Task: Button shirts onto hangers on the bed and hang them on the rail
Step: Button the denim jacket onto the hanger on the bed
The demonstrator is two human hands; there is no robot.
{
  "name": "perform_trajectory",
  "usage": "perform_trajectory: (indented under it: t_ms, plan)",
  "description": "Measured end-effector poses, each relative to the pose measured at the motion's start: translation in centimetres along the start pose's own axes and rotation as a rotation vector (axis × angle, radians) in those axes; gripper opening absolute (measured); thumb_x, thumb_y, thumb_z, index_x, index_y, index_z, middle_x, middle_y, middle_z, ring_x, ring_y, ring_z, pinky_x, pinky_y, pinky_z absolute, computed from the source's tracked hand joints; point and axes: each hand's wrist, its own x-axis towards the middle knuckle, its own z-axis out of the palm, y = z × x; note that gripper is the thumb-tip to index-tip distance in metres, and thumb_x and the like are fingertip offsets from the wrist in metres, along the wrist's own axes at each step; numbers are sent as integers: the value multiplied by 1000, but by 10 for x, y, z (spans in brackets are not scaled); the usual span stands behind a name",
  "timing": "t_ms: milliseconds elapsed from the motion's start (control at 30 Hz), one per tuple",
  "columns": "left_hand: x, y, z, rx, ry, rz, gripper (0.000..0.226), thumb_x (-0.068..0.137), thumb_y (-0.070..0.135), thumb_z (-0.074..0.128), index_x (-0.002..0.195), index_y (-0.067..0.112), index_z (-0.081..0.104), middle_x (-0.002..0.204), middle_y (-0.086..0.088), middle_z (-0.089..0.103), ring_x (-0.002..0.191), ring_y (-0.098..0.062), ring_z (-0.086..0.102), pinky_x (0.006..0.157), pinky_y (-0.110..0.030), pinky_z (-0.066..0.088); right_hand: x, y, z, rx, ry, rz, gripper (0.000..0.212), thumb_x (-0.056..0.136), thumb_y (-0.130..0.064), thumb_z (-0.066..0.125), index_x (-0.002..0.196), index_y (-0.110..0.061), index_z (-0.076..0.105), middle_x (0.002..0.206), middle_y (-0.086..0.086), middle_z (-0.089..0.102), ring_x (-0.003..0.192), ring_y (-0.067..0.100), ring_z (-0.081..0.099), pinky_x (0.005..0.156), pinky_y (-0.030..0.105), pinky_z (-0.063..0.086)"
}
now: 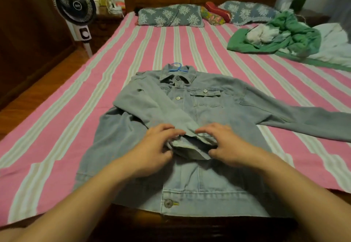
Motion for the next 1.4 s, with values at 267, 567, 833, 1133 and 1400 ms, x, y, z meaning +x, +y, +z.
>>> perform_trajectory:
  t_ms: [267,567,833,1133,1400]
  plan:
    - [-6,24,-45,-164,-92,162,18,98,17,66,111,29,66,96,8,70,89,-5,63,79,-22,50,1,-6,-8,125,312,-171,35,80,1,74,97,-28,82,83,-17,56,78,1,54,71,10,39]
    - [-24,0,39,8,360,-107,57,75,41,82,111,32,39,113,11,30,107,-9,37,89,-24,35,-15,-19,34,-6,179,-172,11,88,-27,75,97,-29,79,85,-13,62,88,11,61,75,25,43]
    - [-21,28,41,32,228,-365,56,79,85,45,96,33,34,98,13,44,85,-11,54,71,-37,44,-11,-24,29,913,180,376,13,93,-8,67,82,-15,67,68,-1,64,52,6,56,52,22,45]
    - [-28,18,33,110,196,-69,31,88,25,55,117,36,56,111,13,57,99,-14,60,79,-33,49,-12,-27,31,862,228,386,23,80,-35,74,80,-13,66,76,15,67,70,22,56,68,45,48]
    - [-33,15,24,357,361,334,25,93,32,54,106,27,75,89,1,50,70,-19,46,53,-34,39,-18,-40,27,763,367,105,15,88,-6,73,83,-18,65,72,-2,60,65,8,51,62,22,42]
